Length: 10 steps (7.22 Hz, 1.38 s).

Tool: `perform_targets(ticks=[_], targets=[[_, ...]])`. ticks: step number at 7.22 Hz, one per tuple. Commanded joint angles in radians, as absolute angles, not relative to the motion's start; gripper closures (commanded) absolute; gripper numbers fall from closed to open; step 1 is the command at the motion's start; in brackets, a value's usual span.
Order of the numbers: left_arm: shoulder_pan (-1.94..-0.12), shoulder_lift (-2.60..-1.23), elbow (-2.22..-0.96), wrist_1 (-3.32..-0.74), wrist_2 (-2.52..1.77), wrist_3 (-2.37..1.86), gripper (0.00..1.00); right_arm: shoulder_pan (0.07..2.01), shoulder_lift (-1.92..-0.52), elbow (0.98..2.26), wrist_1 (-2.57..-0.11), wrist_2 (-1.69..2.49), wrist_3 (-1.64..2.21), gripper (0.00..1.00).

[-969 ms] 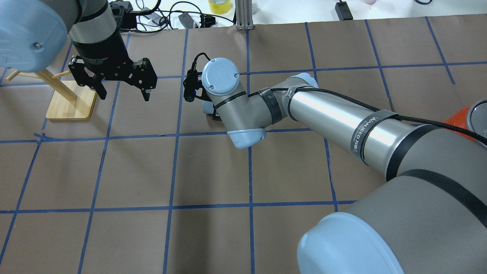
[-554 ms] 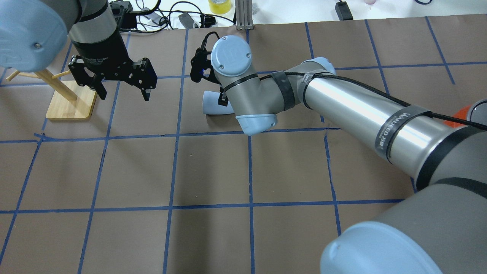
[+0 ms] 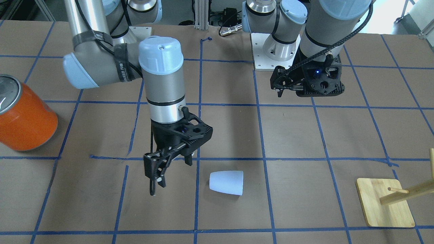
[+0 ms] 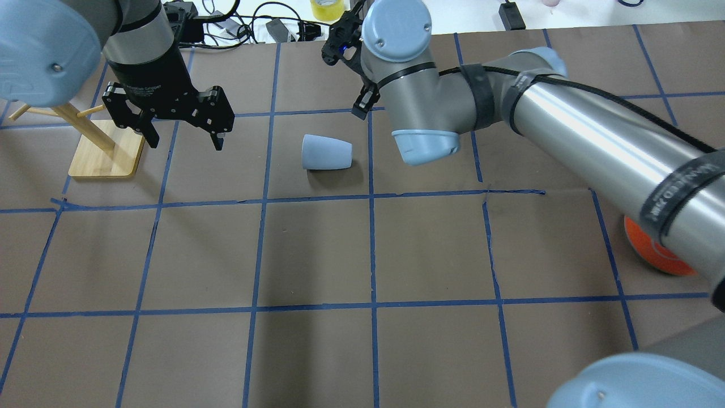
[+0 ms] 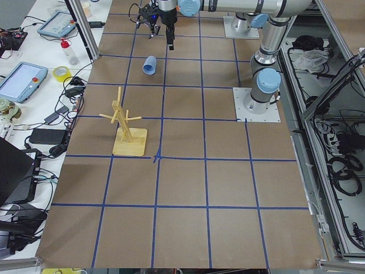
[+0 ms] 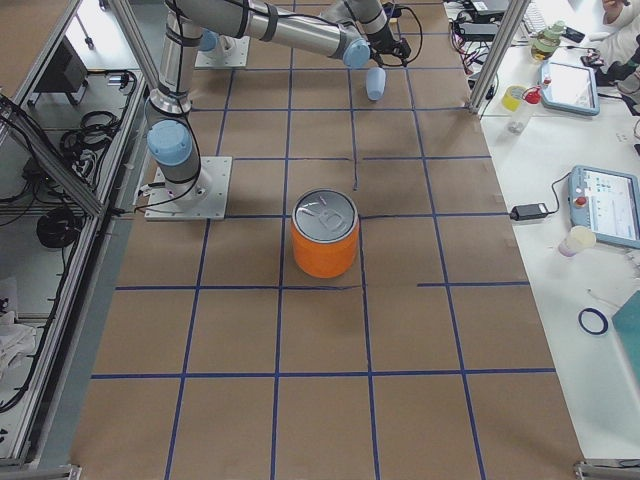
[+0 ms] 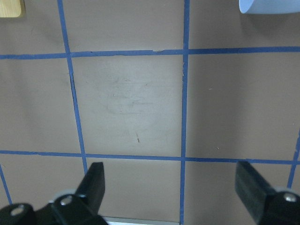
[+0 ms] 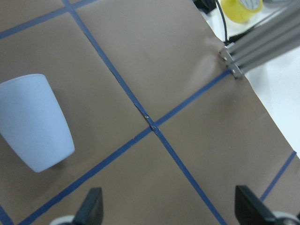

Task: Flip cup
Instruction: 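Open the right gripper, release the cup on its side, and withdraw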

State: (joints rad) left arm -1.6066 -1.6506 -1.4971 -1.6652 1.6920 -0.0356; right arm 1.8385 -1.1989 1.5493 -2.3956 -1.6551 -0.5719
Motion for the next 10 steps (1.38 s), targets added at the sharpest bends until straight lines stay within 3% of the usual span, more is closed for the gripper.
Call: perform_targets(ticks=[1, 5, 7, 10], targets=[[-1.608, -1.651, -1.497, -1.666, 1.692, -0.037, 0.0, 1.705, -1.326, 1.549, -2.181, -1.649, -0.387, 0.0], [-1.608, -1.657, -1.496, -1.664, 1.692, -0.037, 0.0, 1.634, -1.424, 1.571, -1.838, -1.755, 0.079, 0.0], [-1.606, -1.667, -1.497, -1.658, 1.687, -0.034, 0.0, 1.634, -1.413, 1.581, -1.783, -1.752, 0.077, 0.0], [-1.594, -1.782, -1.561, -1.41, 1.546, -0.018, 0.0, 1.612, -1.401, 1.6, -1.721, -1.626, 0.095, 0.0]])
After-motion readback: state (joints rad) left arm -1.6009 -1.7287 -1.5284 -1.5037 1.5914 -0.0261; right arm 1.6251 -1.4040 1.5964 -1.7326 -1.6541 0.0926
